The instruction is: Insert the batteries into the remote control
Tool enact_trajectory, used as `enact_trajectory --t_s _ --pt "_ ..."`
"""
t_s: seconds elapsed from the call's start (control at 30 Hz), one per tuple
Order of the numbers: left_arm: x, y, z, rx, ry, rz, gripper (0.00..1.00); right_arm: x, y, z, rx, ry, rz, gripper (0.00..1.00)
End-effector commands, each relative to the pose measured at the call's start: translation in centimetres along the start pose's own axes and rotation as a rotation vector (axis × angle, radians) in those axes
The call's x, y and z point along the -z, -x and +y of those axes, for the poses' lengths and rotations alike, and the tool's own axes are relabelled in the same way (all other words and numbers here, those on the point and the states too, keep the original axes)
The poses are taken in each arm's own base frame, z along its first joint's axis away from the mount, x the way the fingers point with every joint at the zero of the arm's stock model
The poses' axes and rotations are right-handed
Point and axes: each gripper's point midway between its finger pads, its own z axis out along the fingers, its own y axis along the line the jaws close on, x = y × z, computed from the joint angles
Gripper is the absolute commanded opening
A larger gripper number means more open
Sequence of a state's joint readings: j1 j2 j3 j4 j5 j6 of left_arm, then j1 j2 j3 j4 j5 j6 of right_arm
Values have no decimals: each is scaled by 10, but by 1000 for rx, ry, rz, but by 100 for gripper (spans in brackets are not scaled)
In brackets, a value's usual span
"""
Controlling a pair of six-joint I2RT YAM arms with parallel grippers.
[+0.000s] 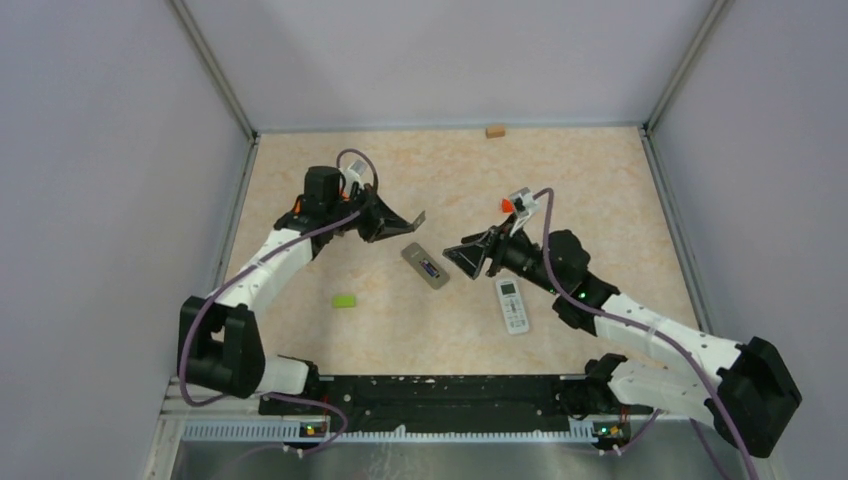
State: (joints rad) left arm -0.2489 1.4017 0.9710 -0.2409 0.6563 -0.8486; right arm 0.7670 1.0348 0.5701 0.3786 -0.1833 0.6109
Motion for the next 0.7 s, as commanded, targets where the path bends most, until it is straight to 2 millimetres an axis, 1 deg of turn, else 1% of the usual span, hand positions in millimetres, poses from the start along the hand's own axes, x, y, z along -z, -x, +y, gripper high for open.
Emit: enact_trajectory --t_s 0.0,0.03,0.17,0.23,0.3,0.43,0.57,0.67 --pt "31 -26 -67 22 -279 140 0 14 63 49 225 204 -252 70" --pt "36 -32 -73 32 -310 161 0 15 68 54 260 228 -274 70" --pt "60 -49 -104 15 -449 233 0 19 77 77 413 346 -322 70" --pt "72 -57 -120 8 -512 266 0 16 78 87 475 403 -340 70" --pt "80 -63 -129 -14 -545 283 0 9 76 91 538 436 -336 70" --pt "85 -68 -134 -25 -555 293 0 -3 70 99 642 507 -312 70" --pt "88 -70 -135 -39 -561 289 0 -10 76 99 673 492 -338 70" --pt "88 -72 -133 -49 -559 287 0 -11 78 103 673 515 -358 70"
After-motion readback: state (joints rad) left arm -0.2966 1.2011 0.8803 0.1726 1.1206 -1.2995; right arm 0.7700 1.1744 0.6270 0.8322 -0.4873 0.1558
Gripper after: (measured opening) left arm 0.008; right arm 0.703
